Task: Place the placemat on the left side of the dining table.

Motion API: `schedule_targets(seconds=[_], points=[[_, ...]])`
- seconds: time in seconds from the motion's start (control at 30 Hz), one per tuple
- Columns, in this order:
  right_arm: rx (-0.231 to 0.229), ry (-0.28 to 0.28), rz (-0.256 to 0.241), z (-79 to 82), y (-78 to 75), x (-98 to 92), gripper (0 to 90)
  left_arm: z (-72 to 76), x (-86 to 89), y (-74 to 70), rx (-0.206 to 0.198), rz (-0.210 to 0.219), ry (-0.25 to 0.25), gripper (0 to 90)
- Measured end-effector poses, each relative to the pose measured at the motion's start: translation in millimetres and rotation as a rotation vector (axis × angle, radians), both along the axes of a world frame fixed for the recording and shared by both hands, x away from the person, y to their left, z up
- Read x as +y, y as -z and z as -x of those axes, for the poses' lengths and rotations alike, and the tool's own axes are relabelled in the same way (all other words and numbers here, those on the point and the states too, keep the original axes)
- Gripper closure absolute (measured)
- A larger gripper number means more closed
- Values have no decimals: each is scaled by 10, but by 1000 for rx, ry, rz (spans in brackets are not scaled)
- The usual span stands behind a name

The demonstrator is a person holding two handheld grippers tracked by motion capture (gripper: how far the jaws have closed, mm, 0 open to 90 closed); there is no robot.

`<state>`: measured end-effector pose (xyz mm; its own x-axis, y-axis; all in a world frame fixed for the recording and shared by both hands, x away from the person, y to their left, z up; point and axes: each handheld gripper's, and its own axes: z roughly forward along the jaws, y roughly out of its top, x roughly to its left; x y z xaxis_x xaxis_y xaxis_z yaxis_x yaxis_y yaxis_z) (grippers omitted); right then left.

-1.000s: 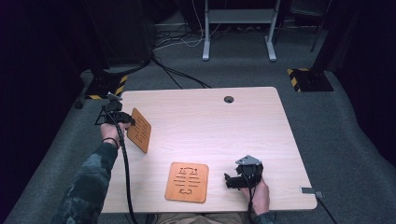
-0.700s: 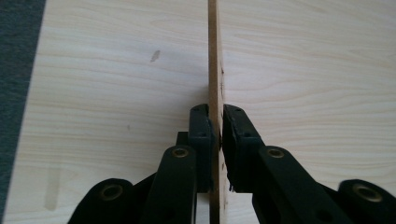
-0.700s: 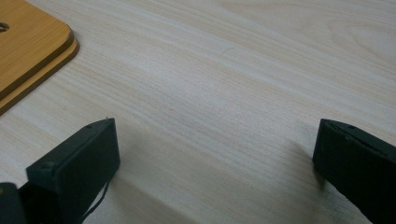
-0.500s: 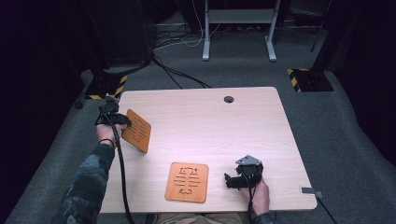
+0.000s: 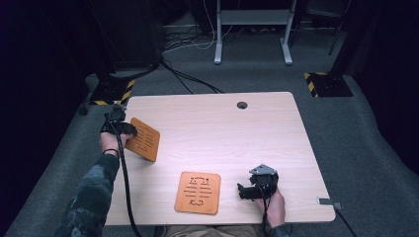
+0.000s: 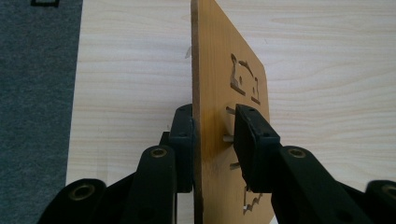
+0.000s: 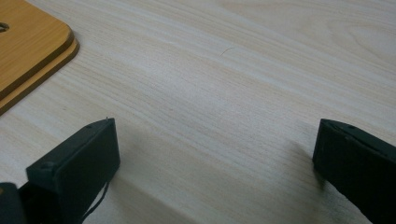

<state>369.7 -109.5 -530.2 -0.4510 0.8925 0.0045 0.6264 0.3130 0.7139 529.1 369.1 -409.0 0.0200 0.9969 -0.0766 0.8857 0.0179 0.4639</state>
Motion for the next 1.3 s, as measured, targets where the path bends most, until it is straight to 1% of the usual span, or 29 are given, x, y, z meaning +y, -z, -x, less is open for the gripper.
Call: schedule_targets(seconds=[0.03,0.17,0.2,0.23,0.3,0.33,0.4,0.53,0.57,0.6,0.63,0.73,0.8,0.83,0.93,1.0,1.03,1.07,1.3], points=[[0,0,0,0,0,0,0,0,-2,9,-5,-3,1,679],[0,0,0,0,0,0,0,0,0,31,-2,-12,-4,663],[0,0,0,0,0,-1,0,1,7,32,4,-17,5,658],[0,0,0,0,0,0,0,0,5,37,-3,-11,-4,656],[0,0,1,0,0,0,0,-1,11,45,-1,-14,-1,651],[0,0,0,0,0,0,0,1,8,51,-3,-12,-7,650],[0,0,0,0,0,-1,0,-1,16,61,3,-28,2,638],[0,0,0,0,0,0,0,-4,26,77,6,-27,0,627],[0,-1,0,0,0,-1,0,-4,27,77,10,-32,2,625],[0,0,0,0,0,0,0,-5,30,79,8,-27,1,623],[0,0,0,0,0,0,0,-4,25,77,18,-30,-2,623],[0,0,0,0,0,0,0,-16,17,86,9,-37,4,618],[0,0,0,0,0,0,0,-21,13,94,7,-36,3,615],[0,1,0,0,0,0,0,-20,6,98,8,-31,-6,614],[0,1,0,1,0,0,0,-17,25,111,11,-31,-1,609],[0,1,0,1,0,0,0,-15,40,127,10,-21,-8,607],[0,1,0,1,0,0,0,-10,42,131,16,-13,-17,605],[0,1,0,1,0,0,0,-12,55,136,16,-19,-7,604],[0,1,0,1,0,0,0,-14,62,160,19,-15,-13,593]])
